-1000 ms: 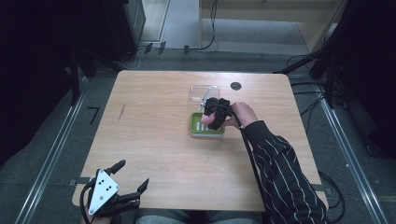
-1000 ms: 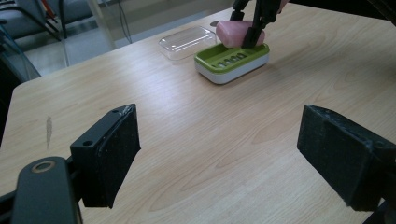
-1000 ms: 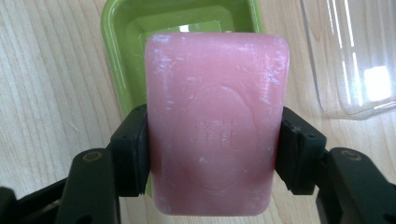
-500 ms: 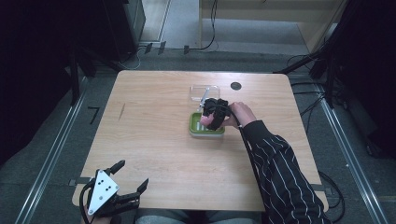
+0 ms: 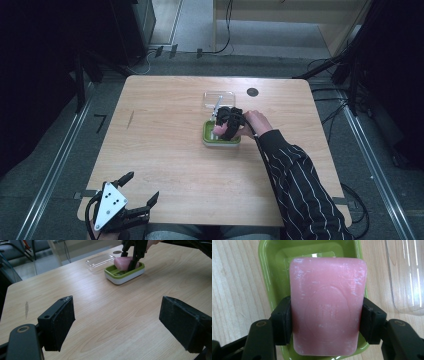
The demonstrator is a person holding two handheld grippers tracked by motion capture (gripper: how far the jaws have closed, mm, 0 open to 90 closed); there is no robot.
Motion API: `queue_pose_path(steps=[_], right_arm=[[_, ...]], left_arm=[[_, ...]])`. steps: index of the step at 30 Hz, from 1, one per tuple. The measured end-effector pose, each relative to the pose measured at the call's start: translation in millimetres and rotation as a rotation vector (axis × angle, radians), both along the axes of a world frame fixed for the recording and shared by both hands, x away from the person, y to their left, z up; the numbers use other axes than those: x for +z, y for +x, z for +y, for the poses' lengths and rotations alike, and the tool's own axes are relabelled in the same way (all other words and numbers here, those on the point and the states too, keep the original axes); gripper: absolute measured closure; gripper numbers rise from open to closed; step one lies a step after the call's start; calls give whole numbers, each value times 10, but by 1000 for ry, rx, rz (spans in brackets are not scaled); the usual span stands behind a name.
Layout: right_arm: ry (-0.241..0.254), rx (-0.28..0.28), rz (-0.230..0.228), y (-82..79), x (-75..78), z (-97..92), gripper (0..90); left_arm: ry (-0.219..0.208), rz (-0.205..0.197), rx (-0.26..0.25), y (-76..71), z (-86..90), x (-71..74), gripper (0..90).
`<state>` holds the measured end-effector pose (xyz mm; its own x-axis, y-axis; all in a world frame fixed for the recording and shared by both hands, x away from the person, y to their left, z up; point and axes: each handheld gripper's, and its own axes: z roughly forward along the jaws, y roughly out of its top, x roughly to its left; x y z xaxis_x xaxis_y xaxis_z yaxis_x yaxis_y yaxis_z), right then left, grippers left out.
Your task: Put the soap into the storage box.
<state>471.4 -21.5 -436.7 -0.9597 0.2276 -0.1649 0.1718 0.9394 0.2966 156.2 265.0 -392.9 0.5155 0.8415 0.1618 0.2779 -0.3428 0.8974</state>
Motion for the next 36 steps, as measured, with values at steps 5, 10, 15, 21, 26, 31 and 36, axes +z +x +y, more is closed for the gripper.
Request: queue_pose_path(steps=[5, 10, 15, 21, 26, 31, 36], right_arm=[[1, 9, -3, 9, -20, 12, 384], [-7, 9, 0, 18, -44, 20, 382], [-8, 1, 1, 27, -62, 17, 358], [6, -5, -14, 14, -2, -3, 348], [2, -26, -11, 9, 26, -35, 293], [5, -53, -16, -22, 85, -50, 238], [-27, -77, 3, -56, 103, -38, 184]], left_arm=[[1, 0, -2, 1, -2, 0, 139], [2, 0, -3, 1, -2, 0, 139], [2, 0, -3, 1, -3, 0, 139], [2, 0, -3, 0, -5, 1, 139], [2, -1, -3, -1, -5, 3, 139], [1, -2, -5, 2, -5, 2, 139], [1, -1, -6, 3, -8, 3, 139]])
